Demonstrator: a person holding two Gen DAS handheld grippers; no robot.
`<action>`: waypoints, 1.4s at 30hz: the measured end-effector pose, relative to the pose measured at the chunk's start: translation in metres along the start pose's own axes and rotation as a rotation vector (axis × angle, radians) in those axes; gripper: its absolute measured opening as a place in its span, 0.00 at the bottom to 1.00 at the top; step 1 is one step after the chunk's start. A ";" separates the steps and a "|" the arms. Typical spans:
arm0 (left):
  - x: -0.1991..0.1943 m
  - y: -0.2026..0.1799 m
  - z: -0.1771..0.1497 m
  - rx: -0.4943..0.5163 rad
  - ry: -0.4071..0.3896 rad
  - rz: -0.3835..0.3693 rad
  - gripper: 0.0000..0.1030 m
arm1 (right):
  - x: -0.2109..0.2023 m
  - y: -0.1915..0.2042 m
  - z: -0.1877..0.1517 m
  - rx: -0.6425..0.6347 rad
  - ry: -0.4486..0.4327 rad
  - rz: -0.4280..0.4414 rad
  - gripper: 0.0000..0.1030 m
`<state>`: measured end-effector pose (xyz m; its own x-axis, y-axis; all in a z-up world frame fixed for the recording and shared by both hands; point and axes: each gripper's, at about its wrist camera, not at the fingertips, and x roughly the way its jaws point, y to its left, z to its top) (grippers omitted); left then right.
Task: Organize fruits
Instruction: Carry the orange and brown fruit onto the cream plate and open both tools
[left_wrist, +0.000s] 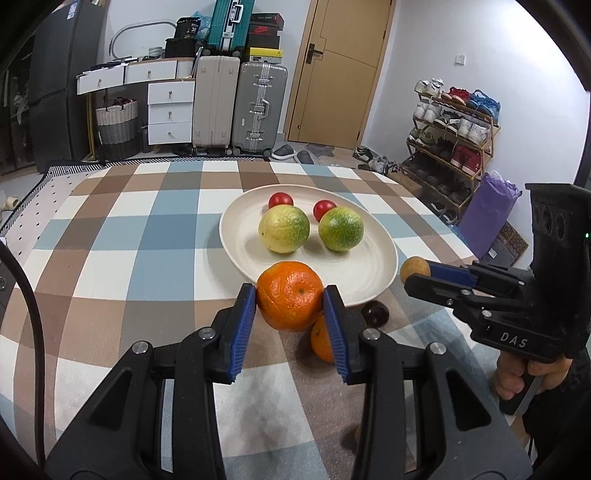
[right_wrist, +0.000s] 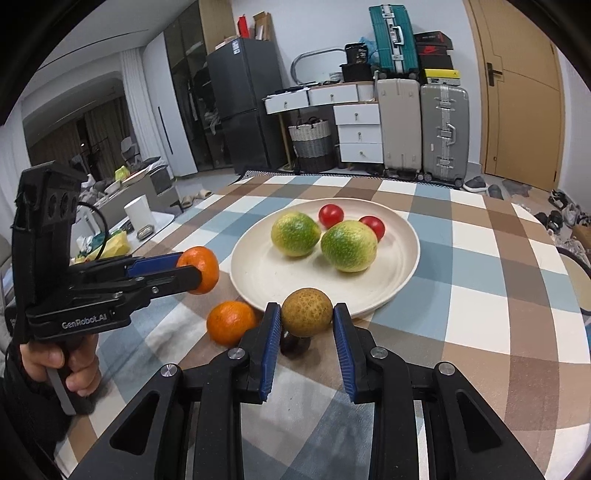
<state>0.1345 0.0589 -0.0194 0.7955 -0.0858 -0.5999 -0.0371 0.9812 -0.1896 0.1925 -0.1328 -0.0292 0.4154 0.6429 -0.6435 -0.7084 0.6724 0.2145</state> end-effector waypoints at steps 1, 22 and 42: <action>0.002 -0.002 0.002 0.002 -0.002 0.001 0.34 | 0.001 -0.001 0.001 0.010 -0.002 -0.003 0.29; 0.030 -0.011 0.014 0.007 -0.006 0.036 0.34 | 0.018 -0.004 0.013 0.047 0.011 -0.036 0.29; 0.034 -0.013 0.010 0.005 0.001 0.053 0.37 | 0.014 0.000 0.011 0.017 0.006 -0.111 0.50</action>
<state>0.1684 0.0446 -0.0295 0.7920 -0.0339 -0.6096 -0.0762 0.9852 -0.1538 0.2049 -0.1199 -0.0306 0.4872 0.5623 -0.6682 -0.6484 0.7455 0.1546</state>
